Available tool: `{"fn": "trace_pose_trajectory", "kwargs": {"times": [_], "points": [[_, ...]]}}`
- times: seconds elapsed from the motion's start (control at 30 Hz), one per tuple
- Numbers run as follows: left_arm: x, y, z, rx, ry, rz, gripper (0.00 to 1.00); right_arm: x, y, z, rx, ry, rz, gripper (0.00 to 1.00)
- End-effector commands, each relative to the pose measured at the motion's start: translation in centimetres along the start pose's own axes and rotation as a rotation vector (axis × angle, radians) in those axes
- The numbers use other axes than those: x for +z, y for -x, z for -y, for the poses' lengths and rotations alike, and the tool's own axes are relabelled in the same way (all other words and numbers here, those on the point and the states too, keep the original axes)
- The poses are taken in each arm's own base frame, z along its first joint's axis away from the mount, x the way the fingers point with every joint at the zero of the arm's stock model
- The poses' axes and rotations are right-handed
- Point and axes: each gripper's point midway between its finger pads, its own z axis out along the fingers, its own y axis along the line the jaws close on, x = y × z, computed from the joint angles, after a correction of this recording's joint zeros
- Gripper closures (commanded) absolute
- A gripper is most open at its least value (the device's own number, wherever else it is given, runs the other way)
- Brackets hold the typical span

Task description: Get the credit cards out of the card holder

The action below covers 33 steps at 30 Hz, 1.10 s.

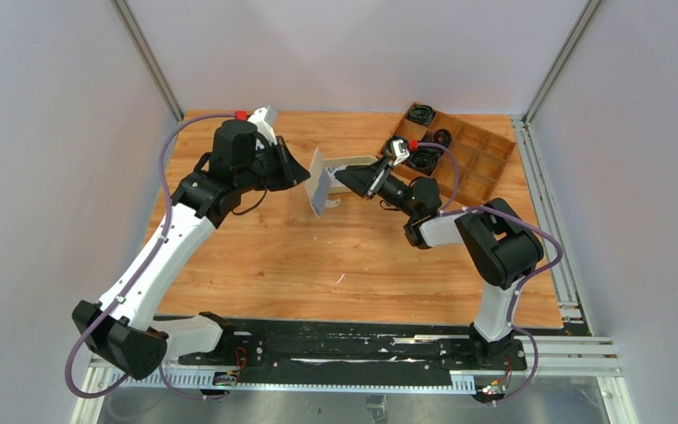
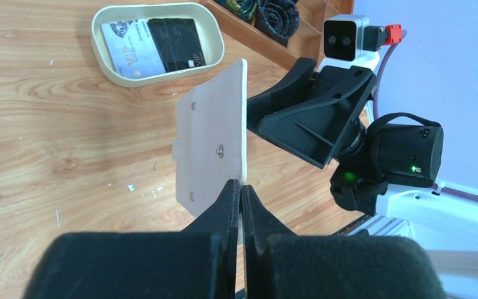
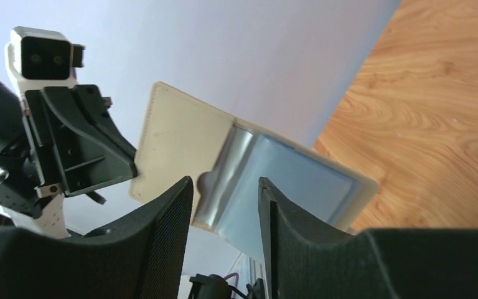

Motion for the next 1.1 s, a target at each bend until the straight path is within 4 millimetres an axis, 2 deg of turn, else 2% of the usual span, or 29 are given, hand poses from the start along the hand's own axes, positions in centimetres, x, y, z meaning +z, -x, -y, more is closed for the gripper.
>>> {"fn": "trace_pose_trajectory", "kwargs": {"times": [0.0,0.07,0.13,0.27,0.4,0.63,0.9,0.97,1.07], "points": [[-0.3,0.8,1.1,0.018,-0.044,-0.007,1.00,0.5,1.0,-4.3,-0.062,0.153,-0.003,0.53],[-0.1,0.7,1.1,0.014,-0.048,-0.008,1.00,0.6,0.7,-3.6,-0.047,0.141,-0.023,0.52],[0.0,0.7,1.2,0.012,-0.052,-0.008,1.00,0.4,0.1,-2.1,-0.021,0.111,-0.038,0.53],[-0.3,1.3,1.3,0.011,-0.054,0.008,1.00,-0.9,-0.9,0.9,0.004,0.034,-0.034,0.51],[-0.9,1.9,1.4,0.009,-0.058,0.027,1.00,-1.8,-1.3,2.8,-0.008,-0.009,-0.041,0.49],[-1.5,2.3,2.2,-0.014,-0.109,0.041,1.00,-2.3,-1.2,4.1,-0.013,-0.030,-0.056,0.44],[-1.9,2.9,3.6,-0.047,-0.173,0.054,1.00,-1.3,-1.7,4.8,-0.003,-0.001,-0.122,0.37],[-2.1,3.0,3.9,-0.050,-0.182,0.055,1.00,-1.0,-1.7,4.4,-0.015,0.015,-0.135,0.37],[-2.1,2.9,3.9,-0.053,-0.183,0.053,1.00,-0.8,-1.3,2.8,-0.069,0.057,-0.143,0.37]]}}
